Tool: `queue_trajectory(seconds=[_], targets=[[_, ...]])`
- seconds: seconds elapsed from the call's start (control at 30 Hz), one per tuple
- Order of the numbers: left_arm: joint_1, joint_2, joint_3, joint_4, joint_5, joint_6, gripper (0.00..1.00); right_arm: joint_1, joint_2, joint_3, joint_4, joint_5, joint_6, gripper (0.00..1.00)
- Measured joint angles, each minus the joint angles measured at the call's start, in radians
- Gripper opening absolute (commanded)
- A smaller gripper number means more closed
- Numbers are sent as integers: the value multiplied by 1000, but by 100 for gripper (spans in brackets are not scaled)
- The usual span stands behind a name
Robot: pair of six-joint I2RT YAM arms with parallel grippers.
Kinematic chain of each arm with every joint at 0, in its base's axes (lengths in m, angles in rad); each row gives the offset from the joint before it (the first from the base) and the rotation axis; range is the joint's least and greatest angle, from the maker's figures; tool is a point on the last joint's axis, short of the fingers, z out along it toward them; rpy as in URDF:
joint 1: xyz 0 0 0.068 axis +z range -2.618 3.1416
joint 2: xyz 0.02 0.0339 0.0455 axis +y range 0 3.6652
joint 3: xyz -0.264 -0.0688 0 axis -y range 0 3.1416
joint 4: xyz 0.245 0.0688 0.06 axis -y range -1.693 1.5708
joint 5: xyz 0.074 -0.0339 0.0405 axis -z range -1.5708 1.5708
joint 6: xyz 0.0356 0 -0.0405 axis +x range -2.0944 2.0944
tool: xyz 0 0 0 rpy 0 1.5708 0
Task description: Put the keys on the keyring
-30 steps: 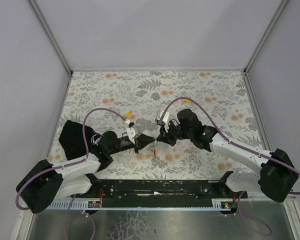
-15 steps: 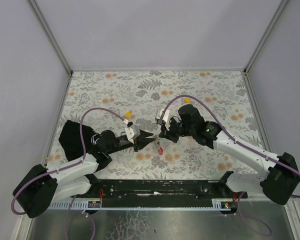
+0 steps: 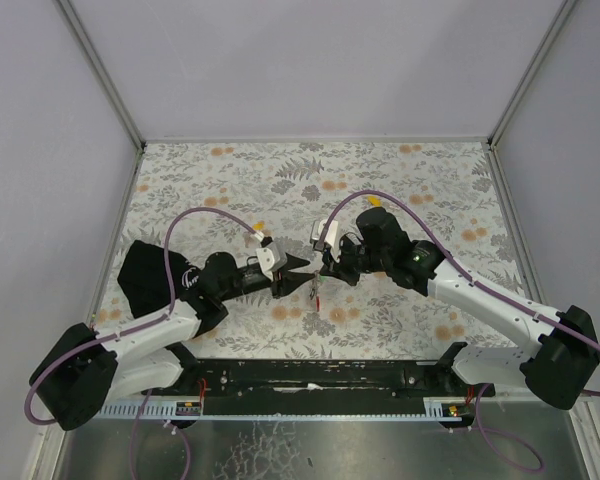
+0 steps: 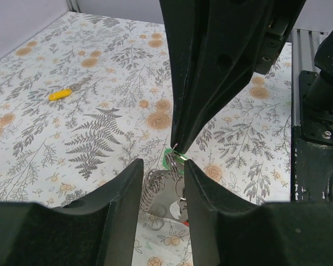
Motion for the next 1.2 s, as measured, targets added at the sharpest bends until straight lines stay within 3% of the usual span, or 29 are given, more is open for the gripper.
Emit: queue_trajectory(seconds=[0.33,0.53,0.8,0.9,1.2], targets=[[0,53,18,-3,24,-15,33,0,2,4,0,0,0,0],[0,82,29,-16,26,-21,17,0,5,4,0,0,1,0],[0,95,40,-17,28,-23,10,0,8,4,0,-15,1,0],[-1,102,45,-18,33,-23,0,0,8,4,0,-18,0,0],[-2,103,46,-18,35,-26,0,0,4,3,-3,11,7,0]])
